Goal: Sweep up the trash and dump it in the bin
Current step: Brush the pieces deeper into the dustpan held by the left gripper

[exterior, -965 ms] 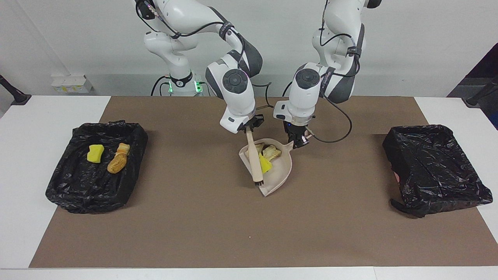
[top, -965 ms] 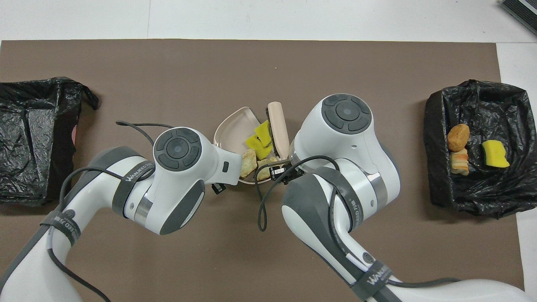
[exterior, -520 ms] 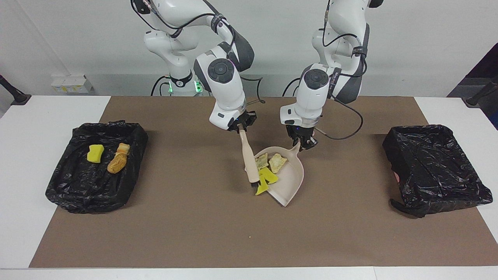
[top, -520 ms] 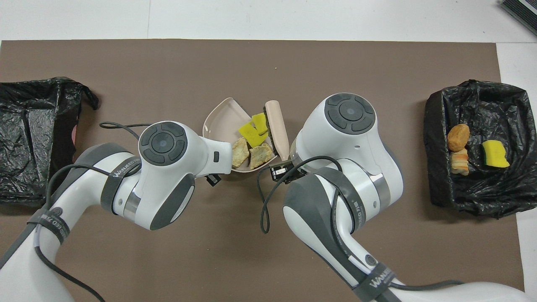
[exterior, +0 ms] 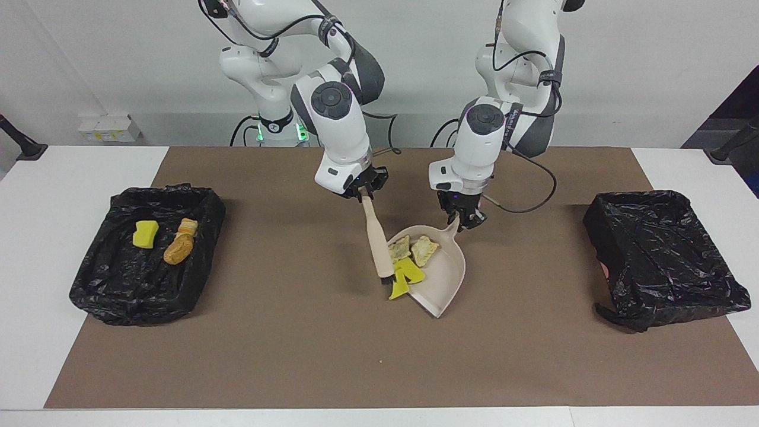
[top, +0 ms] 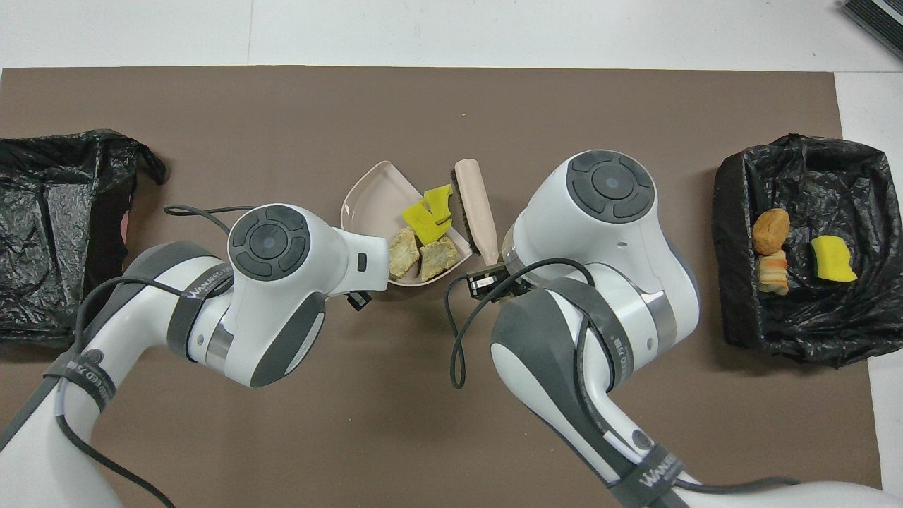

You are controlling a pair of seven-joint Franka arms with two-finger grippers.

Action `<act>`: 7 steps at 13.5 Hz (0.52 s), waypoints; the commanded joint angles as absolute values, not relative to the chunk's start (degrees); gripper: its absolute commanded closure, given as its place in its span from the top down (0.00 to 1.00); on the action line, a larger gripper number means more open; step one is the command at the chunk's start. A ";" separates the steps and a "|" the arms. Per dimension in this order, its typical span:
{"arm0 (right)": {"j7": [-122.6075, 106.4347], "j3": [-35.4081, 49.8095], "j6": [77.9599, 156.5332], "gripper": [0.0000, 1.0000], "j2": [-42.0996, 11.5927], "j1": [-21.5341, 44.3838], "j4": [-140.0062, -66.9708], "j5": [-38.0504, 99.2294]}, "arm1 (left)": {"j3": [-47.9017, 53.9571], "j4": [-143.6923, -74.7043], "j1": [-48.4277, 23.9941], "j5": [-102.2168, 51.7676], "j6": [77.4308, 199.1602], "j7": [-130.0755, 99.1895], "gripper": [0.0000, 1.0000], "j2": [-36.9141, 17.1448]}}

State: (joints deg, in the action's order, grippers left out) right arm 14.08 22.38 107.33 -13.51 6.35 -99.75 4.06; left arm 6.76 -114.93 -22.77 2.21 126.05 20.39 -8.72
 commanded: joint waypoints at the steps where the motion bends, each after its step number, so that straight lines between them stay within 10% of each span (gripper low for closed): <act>1: 12.31 22.94 110.56 0.00 -16.34 5.19 -99.07 -1.39 | 6.77 -117.07 -22.59 0.62 128.94 22.06 0.00 -7.65; 7: 13.18 23.03 111.18 0.00 -27.24 8.78 -91.41 -5.54 | 6.77 -117.95 -22.41 0.26 128.76 23.12 0.00 -7.47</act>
